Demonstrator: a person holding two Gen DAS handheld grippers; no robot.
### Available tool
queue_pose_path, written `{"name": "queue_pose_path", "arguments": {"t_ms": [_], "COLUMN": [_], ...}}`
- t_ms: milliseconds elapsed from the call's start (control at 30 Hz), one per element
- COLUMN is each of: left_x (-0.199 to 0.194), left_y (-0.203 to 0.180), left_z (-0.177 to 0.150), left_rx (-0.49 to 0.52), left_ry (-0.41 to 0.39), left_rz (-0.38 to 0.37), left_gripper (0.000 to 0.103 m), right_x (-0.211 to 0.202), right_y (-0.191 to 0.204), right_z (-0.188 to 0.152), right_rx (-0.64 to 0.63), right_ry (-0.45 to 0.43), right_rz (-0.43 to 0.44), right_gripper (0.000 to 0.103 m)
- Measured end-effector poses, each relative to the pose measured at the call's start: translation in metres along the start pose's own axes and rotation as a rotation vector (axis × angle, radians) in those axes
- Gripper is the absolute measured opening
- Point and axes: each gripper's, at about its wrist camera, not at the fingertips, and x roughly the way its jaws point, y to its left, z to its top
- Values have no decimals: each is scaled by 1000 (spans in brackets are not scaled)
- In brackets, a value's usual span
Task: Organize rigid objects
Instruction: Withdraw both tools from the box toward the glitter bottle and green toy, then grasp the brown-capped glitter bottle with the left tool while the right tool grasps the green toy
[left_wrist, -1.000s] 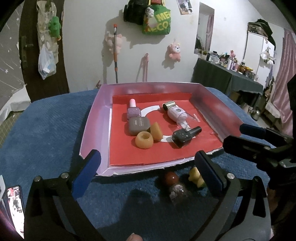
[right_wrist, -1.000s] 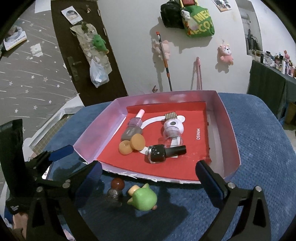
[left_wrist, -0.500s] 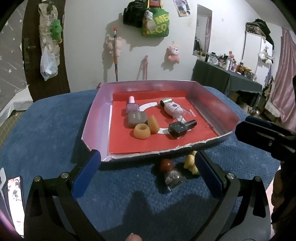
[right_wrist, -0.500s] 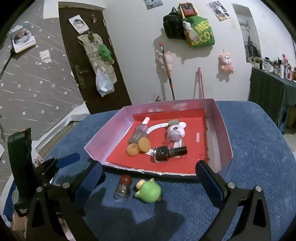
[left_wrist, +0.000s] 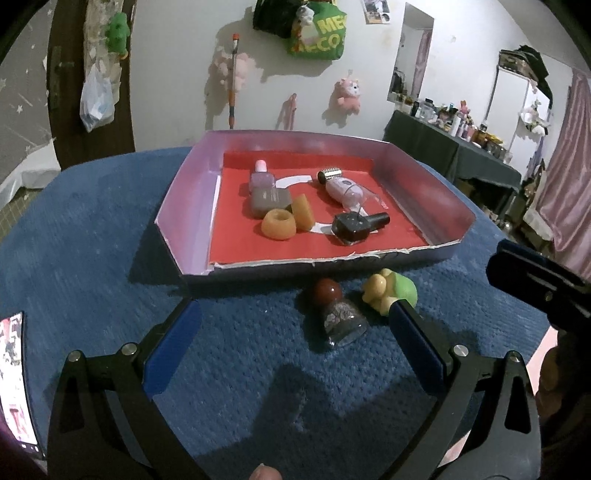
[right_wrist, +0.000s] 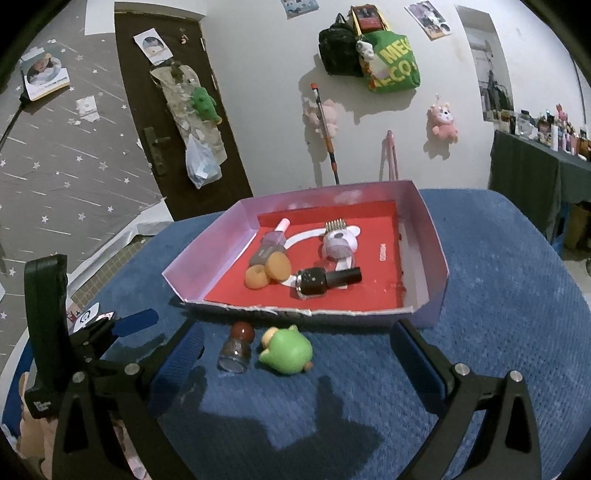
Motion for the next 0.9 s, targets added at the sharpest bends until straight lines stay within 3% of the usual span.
{"name": "queue_pose_path", "arguments": {"t_ms": [500, 900], "left_x": [20, 45], "left_y": [-1, -18], "left_z": [-22, -17], "left_rx": [9, 28], "left_ry": [96, 130], "left_rz": [3, 41], "left_gripper": [103, 102], "right_x": [17, 28], "right_y": [-14, -26], "right_z": [-25, -17], "right_rx": [17, 40], "right_ry": [77, 82], "right_rz": [-33, -77], "right_gripper": [103, 103]}}
